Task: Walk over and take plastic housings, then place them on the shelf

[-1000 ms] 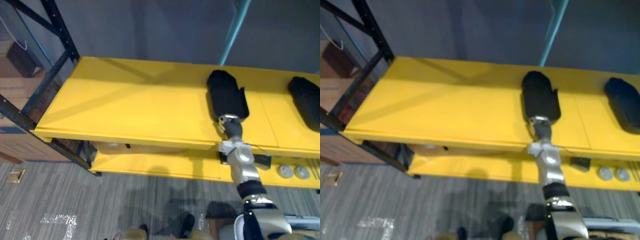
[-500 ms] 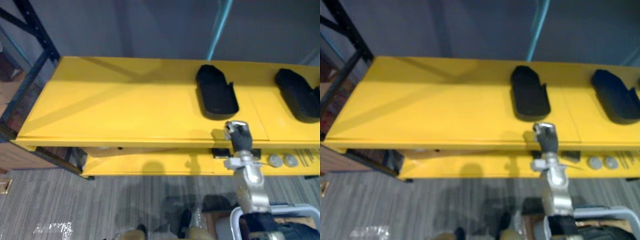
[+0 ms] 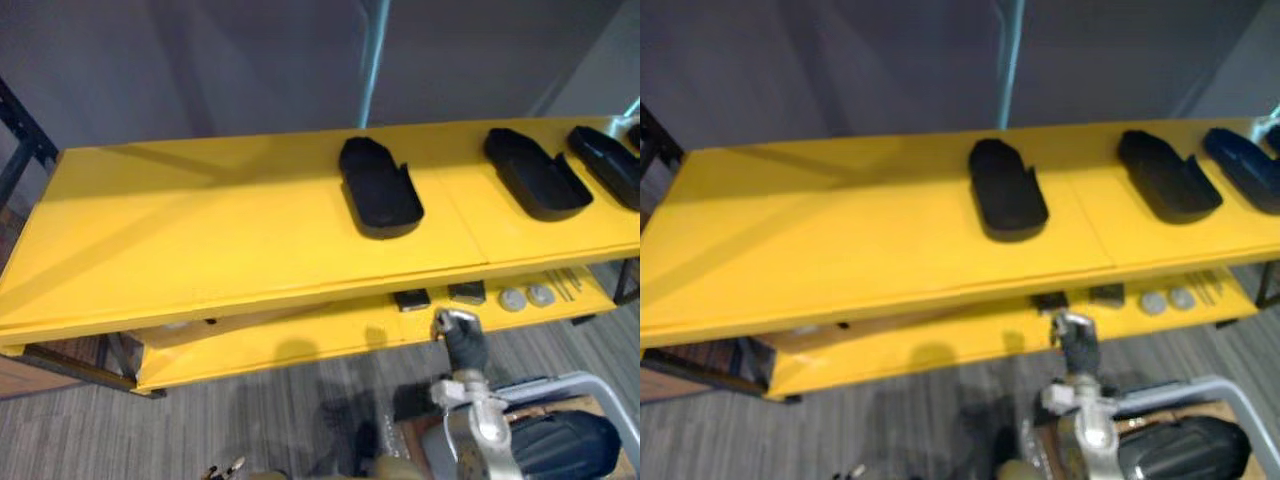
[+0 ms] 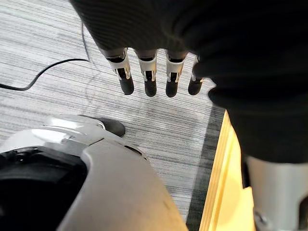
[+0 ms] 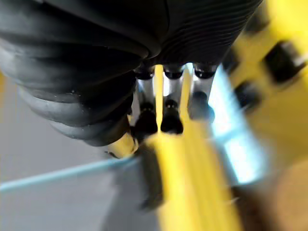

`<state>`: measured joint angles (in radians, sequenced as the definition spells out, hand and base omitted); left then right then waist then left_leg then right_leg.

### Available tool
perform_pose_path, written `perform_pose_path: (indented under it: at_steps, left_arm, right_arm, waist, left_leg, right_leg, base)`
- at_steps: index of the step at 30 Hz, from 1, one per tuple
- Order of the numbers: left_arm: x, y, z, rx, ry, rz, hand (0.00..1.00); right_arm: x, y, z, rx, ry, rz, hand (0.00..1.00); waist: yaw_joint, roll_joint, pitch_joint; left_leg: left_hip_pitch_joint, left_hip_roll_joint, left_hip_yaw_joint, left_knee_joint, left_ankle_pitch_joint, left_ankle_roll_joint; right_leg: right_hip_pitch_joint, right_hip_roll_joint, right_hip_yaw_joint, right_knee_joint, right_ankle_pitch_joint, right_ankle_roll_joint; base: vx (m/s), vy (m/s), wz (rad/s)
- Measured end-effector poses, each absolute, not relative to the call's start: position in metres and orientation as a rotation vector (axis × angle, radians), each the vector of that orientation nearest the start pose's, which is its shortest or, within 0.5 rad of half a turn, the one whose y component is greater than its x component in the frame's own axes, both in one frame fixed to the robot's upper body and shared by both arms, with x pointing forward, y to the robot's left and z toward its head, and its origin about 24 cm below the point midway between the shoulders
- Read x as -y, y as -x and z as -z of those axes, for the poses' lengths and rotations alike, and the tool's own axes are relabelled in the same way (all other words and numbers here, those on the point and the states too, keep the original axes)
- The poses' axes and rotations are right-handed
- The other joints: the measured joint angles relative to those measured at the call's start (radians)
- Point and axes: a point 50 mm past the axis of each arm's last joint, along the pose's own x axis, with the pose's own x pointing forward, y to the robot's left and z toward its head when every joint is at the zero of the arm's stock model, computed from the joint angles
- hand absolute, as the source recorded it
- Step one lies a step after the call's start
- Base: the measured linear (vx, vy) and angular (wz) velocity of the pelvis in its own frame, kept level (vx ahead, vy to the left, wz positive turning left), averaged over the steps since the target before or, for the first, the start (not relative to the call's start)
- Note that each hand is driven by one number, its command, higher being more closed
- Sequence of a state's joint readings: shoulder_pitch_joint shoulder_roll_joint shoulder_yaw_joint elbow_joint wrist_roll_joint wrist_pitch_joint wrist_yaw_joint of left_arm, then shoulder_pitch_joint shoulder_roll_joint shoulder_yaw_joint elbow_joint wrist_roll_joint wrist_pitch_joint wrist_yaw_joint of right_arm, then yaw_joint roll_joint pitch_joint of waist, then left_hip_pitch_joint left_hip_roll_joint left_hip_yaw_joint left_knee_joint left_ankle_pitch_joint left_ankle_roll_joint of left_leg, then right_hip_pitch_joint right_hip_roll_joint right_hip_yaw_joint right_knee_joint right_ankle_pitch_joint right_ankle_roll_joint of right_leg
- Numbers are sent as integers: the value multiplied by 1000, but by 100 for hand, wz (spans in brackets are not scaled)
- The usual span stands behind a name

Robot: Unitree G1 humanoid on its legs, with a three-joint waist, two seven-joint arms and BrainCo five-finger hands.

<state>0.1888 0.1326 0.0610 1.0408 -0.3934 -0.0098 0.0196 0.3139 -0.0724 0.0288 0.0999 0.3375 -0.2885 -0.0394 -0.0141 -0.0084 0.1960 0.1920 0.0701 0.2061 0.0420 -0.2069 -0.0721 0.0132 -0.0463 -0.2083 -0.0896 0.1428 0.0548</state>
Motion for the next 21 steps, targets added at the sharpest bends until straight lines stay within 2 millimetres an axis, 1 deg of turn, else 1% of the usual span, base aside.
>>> perform_pose_path:
  at_steps: [1,2,3,5,8,12,15,20,21]
  left_arm:
    - [-213,-52,166,-1165,256,-416,0]
    - [-212,-53,166,-1167,256,-413,0]
    - [-212,-53,166,-1172,257,-411,0]
    - [-211,-53,166,-1183,262,-410,0]
    - [-211,-52,167,-1190,263,-413,0]
    - [-211,-50,167,-1202,286,-439,0]
    - [-211,-49,167,-1208,292,-447,0]
    - [-212,-49,167,-1206,295,-452,0]
    - [-212,-50,167,-1204,295,-453,0]
  right_arm:
    - [185,-168,30,-162,-242,198,0]
    - [185,-165,37,-192,-240,197,0]
    - [185,-155,51,-261,-221,202,0]
    - [186,-140,74,-374,-194,221,0]
    - [190,-125,96,-497,-138,289,0]
    - [197,-119,106,-562,-101,400,0]
    - [207,-116,114,-612,-99,491,0]
    - [220,-117,122,-657,-116,565,0]
    - [224,-118,124,-675,-131,582,0]
  waist:
    - [0,2,-1]
    - [-1,2,-1]
    - [-2,3,-2]
    - [-1,3,-2]
    - [0,1,-8]
    - [2,-2,-14]
    - [7,-5,-17]
    - [15,-9,-19]
    - [27,-12,-22]
  left_leg:
    - [0,1,0,2,-1,-2]
    - [0,1,0,2,-2,-3]
    - [1,2,1,2,-2,-3]
    - [1,2,0,2,-2,-3]
    - [2,2,-1,3,-3,-3]
    - [2,3,-4,4,-3,-2]
    - [3,3,-9,7,-3,-2]
    - [6,2,-38,7,-3,-2]
    - [5,2,-40,7,-2,-1]
  right_leg:
    - [0,1,2,0,0,-1]
    - [0,1,2,0,-1,-1]
    - [0,2,4,0,-1,-1]
    - [1,2,5,0,-1,-1]
    - [3,2,4,0,0,-1]
    - [7,2,-5,0,0,-1]
    - [12,0,-13,0,-1,-2]
    - [26,-4,-37,0,-5,-2]
    - [26,-5,-39,0,-5,-2]
  base:
    - [21,-4,-5]
    - [15,-4,-5]
    - [7,-2,-3]
    - [0,0,0]
    - [0,0,0]
    - [-11,-6,4]
    - [-10,-6,5]
    - [7,-11,11]
    - [9,-13,13]
